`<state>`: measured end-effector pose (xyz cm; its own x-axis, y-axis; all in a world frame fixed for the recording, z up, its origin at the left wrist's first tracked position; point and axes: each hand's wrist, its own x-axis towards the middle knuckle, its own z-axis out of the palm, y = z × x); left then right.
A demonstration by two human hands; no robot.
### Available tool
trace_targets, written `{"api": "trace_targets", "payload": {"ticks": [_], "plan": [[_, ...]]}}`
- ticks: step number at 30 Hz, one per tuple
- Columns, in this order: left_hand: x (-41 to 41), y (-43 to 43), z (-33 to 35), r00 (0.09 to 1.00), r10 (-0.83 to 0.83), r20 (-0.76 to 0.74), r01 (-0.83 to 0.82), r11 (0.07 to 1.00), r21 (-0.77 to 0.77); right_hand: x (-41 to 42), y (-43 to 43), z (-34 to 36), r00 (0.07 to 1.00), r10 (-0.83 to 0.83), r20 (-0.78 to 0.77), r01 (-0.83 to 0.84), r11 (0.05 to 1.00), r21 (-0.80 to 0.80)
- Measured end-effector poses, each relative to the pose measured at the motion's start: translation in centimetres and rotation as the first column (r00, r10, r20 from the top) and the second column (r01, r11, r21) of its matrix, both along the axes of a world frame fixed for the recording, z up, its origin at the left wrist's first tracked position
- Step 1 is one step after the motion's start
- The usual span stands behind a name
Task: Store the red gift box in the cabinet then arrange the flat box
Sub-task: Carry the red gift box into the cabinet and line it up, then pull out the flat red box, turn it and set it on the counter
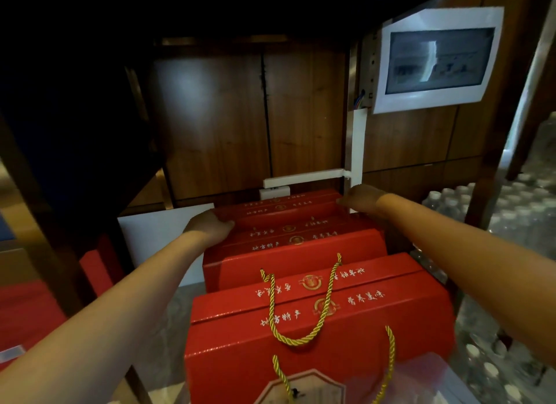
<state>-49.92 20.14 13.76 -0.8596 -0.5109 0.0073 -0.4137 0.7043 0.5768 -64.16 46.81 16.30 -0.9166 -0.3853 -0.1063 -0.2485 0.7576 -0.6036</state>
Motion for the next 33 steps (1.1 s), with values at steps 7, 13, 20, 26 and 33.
{"api": "trace_targets", "payload": {"ticks": [7,13,20,26,33], "plan": [[10.0,4.5,0.4,0.987,-0.140,0.076,0.154,0.959,-0.237,10.9,0.8,2.6,0.946,0.291,-0.140,-0.262,0.946,0.192],[19.6,6.3,0.3,0.979,-0.202,0.006,0.202,0.977,-0.063,21.7,-0.2,1.2,0.786,0.572,-0.234,-0.501,0.812,0.300],[28.6,4.5,-3.8,0.957,-0.202,0.209,0.204,0.979,0.016,31.9,-2.9,-3.2,0.543,0.765,-0.347,-0.735,0.633,0.244],[32.4,1.0,-8.4,0.825,-0.084,0.558,0.080,0.996,0.032,35.3,-8.9,-8.8,0.466,0.883,-0.058,-0.847,0.464,0.259],[34.9,-5.4,-13.1,0.776,0.007,0.630,-0.014,1.000,0.006,36.4,-17.8,-14.4,0.522,0.829,0.200,-0.832,0.443,0.335]]}}
